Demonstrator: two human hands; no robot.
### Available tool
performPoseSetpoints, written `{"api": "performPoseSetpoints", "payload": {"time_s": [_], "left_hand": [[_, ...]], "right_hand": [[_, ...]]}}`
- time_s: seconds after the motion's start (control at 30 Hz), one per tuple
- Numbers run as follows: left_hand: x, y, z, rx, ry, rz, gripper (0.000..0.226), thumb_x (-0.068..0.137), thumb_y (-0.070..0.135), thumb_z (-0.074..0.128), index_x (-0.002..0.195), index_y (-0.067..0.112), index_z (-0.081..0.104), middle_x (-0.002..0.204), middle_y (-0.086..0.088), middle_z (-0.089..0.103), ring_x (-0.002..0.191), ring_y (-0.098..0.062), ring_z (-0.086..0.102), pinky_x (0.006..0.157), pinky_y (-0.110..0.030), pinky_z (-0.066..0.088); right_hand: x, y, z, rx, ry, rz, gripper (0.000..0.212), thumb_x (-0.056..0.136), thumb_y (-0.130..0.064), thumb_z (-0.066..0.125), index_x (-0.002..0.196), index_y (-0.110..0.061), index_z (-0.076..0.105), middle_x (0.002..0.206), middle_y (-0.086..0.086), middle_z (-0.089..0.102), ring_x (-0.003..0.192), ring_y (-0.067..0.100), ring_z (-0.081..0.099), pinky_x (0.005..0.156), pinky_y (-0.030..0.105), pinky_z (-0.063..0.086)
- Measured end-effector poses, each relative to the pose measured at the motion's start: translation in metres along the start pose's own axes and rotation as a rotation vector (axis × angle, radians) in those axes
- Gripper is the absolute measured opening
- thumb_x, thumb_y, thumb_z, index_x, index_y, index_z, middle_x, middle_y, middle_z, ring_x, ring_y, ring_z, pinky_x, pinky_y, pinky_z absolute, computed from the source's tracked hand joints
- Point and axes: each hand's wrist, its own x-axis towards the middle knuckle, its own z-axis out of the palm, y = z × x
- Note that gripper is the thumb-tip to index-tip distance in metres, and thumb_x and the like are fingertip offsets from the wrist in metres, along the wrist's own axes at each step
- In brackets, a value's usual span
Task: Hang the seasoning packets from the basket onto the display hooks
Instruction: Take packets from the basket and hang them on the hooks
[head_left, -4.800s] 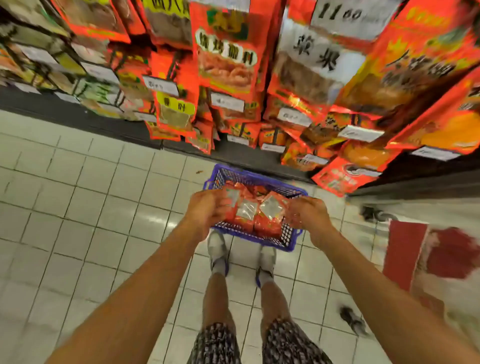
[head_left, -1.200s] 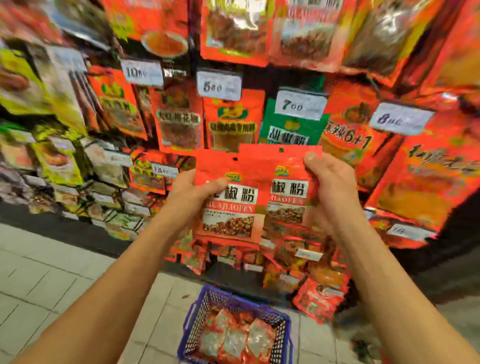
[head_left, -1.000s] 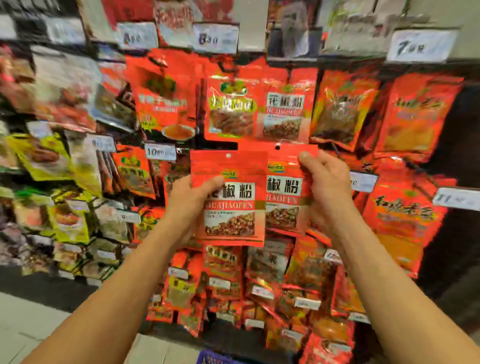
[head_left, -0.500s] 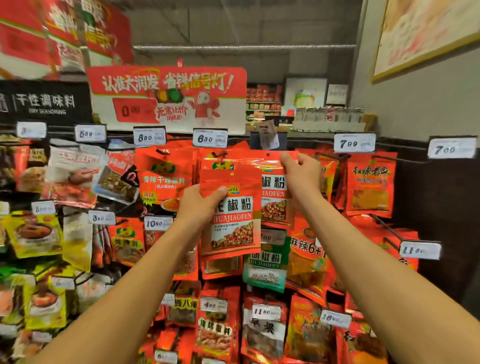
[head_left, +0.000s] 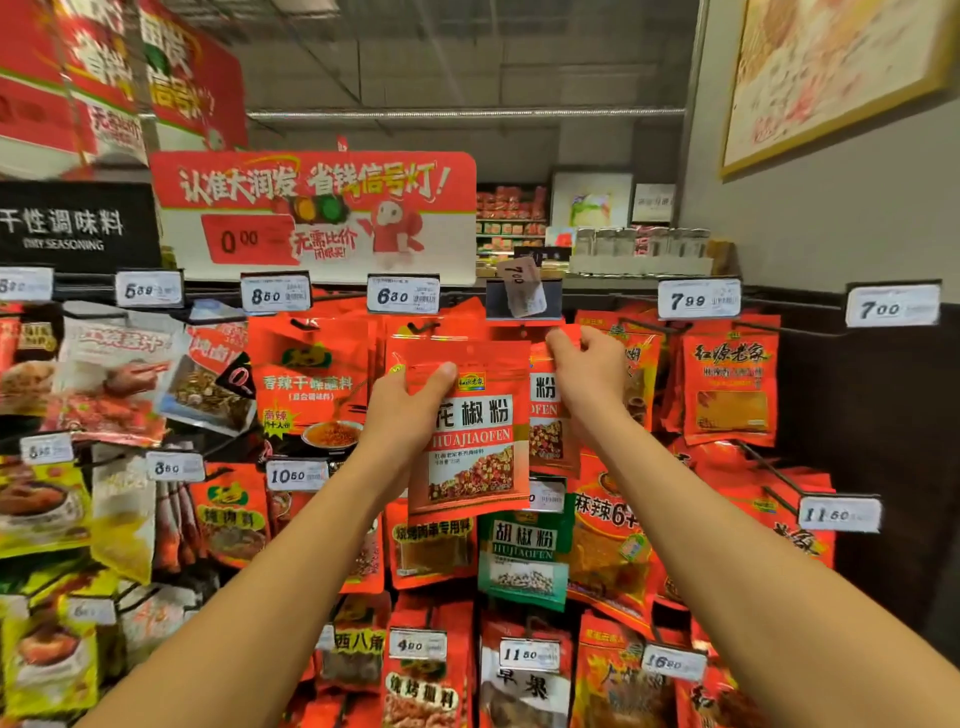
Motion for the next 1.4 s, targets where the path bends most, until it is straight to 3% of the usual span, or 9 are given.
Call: {"api": "performPoseSetpoints", "payload": {"time_s": [0.1, 0.2, 0.33, 0.47, 0.6, 0.77, 1.07, 1.27, 1.4], "left_hand": [[0.002, -0.001, 0.003, 0.011, 0.002, 0.000, 0.017, 0.096, 0.035, 0.067, 0.094, 0.018, 0.070, 0.079, 0.006, 0.079, 0.068, -0.011, 0.076, 0.049, -0.017, 0.053], [0.004, -0.004, 0.003, 0.023, 0.001, 0.004, 0.019, 0.096, 0.036, 0.066, 0.096, 0.017, 0.070, 0.080, 0.006, 0.079, 0.069, -0.011, 0.076, 0.049, -0.017, 0.053], [0.008, -0.007, -0.002, -0.004, 0.010, -0.004, 0.018, 0.096, 0.035, 0.067, 0.093, 0.017, 0.069, 0.078, 0.004, 0.079, 0.067, -0.013, 0.076, 0.048, -0.018, 0.053], [0.012, -0.012, -0.010, -0.012, 0.009, -0.005, 0.020, 0.096, 0.037, 0.067, 0.096, 0.017, 0.069, 0.081, 0.001, 0.079, 0.070, -0.016, 0.077, 0.050, -0.020, 0.055], [0.014, -0.013, -0.014, -0.055, 0.008, -0.018, 0.018, 0.096, 0.035, 0.067, 0.094, 0.018, 0.069, 0.082, -0.001, 0.079, 0.072, -0.019, 0.077, 0.052, -0.023, 0.056], [0.016, -0.013, -0.015, -0.069, -0.003, -0.028, 0.018, 0.096, 0.034, 0.067, 0.097, 0.016, 0.069, 0.083, -0.002, 0.080, 0.073, -0.020, 0.077, 0.053, -0.023, 0.056], [0.016, -0.015, -0.015, -0.079, 0.002, -0.044, 0.019, 0.096, 0.031, 0.067, 0.098, 0.012, 0.069, 0.081, -0.002, 0.079, 0.070, -0.018, 0.077, 0.052, -0.022, 0.055], [0.017, -0.017, -0.011, -0.092, -0.007, -0.054, 0.022, 0.095, 0.033, 0.068, 0.101, 0.011, 0.068, 0.083, -0.004, 0.080, 0.073, -0.020, 0.077, 0.054, -0.025, 0.057], [0.016, -0.017, -0.011, -0.099, -0.016, -0.059, 0.026, 0.096, 0.033, 0.068, 0.105, 0.009, 0.068, 0.085, -0.005, 0.080, 0.075, -0.021, 0.078, 0.054, -0.025, 0.057]], "right_hand": [[0.005, 0.001, 0.006, -0.038, 0.019, -0.016, 0.033, 0.094, -0.035, 0.060, 0.071, -0.011, 0.059, 0.072, 0.010, 0.069, 0.063, 0.026, 0.060, 0.063, 0.042, 0.049], [0.008, 0.002, 0.011, -0.028, 0.032, 0.005, 0.036, 0.093, -0.034, 0.061, 0.076, -0.002, 0.064, 0.076, 0.012, 0.072, 0.070, 0.032, 0.068, 0.068, 0.047, 0.055], [0.012, 0.001, 0.016, 0.004, 0.064, 0.014, 0.029, 0.088, -0.030, 0.062, 0.063, -0.017, 0.056, 0.061, 0.002, 0.058, 0.058, 0.020, 0.052, 0.058, 0.042, 0.044], [0.015, 0.000, 0.017, -0.008, 0.123, -0.003, 0.030, 0.085, -0.027, 0.064, 0.060, -0.017, 0.050, 0.058, 0.000, 0.050, 0.055, 0.016, 0.041, 0.055, 0.034, 0.031], [0.011, 0.007, 0.019, -0.092, 0.111, -0.032, 0.035, 0.085, -0.031, 0.064, 0.056, -0.019, 0.050, 0.057, -0.001, 0.054, 0.056, 0.018, 0.047, 0.054, 0.035, 0.036], [0.005, 0.017, 0.026, -0.001, 0.153, -0.040, 0.042, 0.086, -0.031, 0.063, 0.053, -0.022, 0.038, 0.048, -0.010, 0.042, 0.051, 0.010, 0.036, 0.053, 0.033, 0.030], [0.017, 0.003, 0.021, 0.016, 0.169, 0.014, 0.038, 0.083, -0.027, 0.064, 0.051, -0.021, 0.045, 0.047, -0.011, 0.046, 0.045, 0.009, 0.039, 0.048, 0.028, 0.030], [0.012, 0.000, 0.022, -0.025, 0.118, 0.007, 0.030, 0.081, -0.032, 0.062, 0.055, -0.018, 0.053, 0.059, 0.005, 0.063, 0.059, 0.023, 0.057, 0.056, 0.045, 0.048], [0.013, 0.003, 0.021, 0.004, 0.147, 0.007, 0.027, 0.081, -0.030, 0.062, 0.058, -0.018, 0.053, 0.058, 0.004, 0.055, 0.056, 0.020, 0.049, 0.054, 0.040, 0.039]]}}
